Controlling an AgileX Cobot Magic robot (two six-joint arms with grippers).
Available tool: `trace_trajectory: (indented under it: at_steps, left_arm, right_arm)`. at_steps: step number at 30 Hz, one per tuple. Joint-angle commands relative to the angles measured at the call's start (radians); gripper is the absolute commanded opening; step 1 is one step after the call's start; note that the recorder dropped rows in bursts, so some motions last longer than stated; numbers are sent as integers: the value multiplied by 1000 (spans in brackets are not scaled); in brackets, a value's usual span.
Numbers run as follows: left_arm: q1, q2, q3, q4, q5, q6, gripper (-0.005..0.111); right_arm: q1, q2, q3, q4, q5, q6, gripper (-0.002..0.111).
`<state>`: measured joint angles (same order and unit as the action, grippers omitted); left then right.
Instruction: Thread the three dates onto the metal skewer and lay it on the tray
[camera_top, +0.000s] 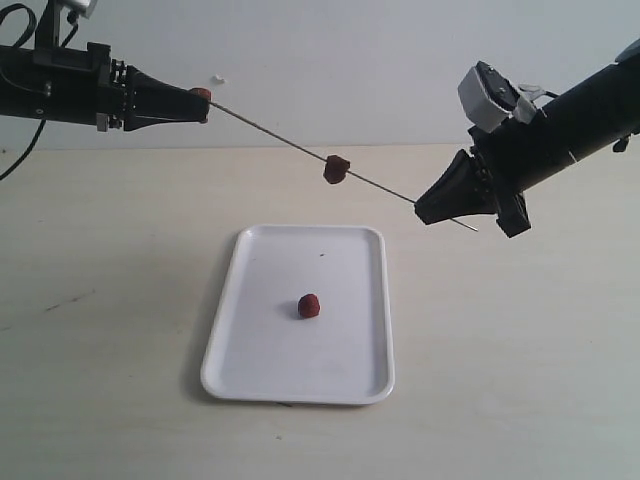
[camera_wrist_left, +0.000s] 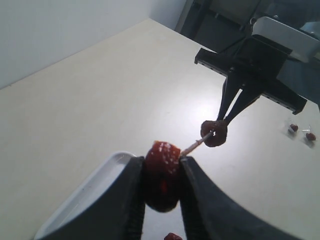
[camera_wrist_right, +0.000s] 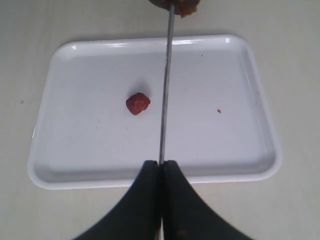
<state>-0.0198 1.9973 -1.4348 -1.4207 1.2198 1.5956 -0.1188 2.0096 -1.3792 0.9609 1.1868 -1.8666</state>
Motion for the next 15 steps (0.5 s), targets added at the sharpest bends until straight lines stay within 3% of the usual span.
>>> trace_trajectory:
  at_steps: [1,15]
  left_arm:
    - [-2,-7,0,-34,1,-8,25]
    - [-2,-7,0,-31,1,-8,25]
  right_arm:
    - [3,4,-5,-17,12,-14,0]
    - [3,4,-5,9,-15,-7,0]
